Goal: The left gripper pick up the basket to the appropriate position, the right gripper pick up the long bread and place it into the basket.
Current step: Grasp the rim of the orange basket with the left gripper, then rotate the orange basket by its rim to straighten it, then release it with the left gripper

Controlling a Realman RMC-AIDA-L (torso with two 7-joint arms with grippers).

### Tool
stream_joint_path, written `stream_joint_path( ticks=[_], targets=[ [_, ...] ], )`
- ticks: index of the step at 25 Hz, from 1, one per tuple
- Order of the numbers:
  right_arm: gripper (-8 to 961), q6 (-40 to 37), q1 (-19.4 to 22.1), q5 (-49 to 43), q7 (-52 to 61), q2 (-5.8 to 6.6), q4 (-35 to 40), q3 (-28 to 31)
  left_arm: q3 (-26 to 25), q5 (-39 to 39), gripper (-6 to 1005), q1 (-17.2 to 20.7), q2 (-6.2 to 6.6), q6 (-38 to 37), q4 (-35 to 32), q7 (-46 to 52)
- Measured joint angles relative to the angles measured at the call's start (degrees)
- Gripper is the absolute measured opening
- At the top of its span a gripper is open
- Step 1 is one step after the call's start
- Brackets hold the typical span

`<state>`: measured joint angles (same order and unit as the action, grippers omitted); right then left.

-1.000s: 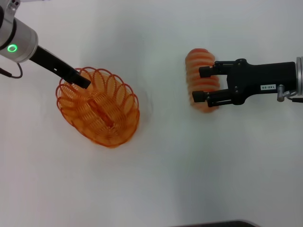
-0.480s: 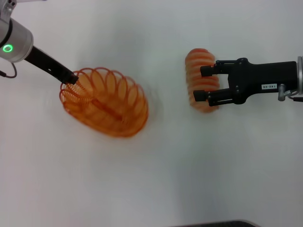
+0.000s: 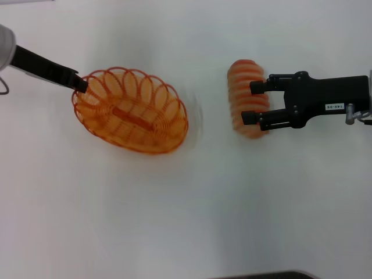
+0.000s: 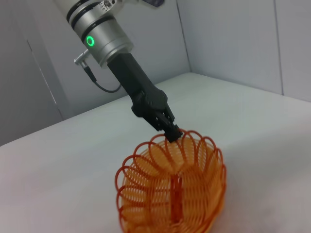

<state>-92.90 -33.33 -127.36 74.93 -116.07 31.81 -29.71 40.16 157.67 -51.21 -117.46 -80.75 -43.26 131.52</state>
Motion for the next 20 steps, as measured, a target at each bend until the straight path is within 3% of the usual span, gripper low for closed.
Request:
stream_joint_path(
  ticks=[7, 11, 14, 20],
  targets=[
    [855, -0.2, 0.2, 0.0, -0.6, 0.29, 0.0, 0.1, -3.7, -1.6, 53, 2.9, -0.57, -0.4, -2.2, 7.8],
    [855, 0.0, 0.2, 0.0, -1.0, 0.39, 0.1, 0.9, -3.9, -3.8, 48, 4.7, -0.83, 0.5, -2.4, 13.3],
    [855, -0.2, 0.0, 0.0, -1.4, 0.44, 0.1, 2.1, -3.6, -4.5, 47, 6.0, -1.73, 2.3, -2.6, 16.5],
    [855, -0.1, -0.3, 0.0, -1.3, 0.45, 0.1, 2.8, -3.5, -4.6, 45, 7.4, -2.45, 4.5, -2.1, 18.4]
  ],
)
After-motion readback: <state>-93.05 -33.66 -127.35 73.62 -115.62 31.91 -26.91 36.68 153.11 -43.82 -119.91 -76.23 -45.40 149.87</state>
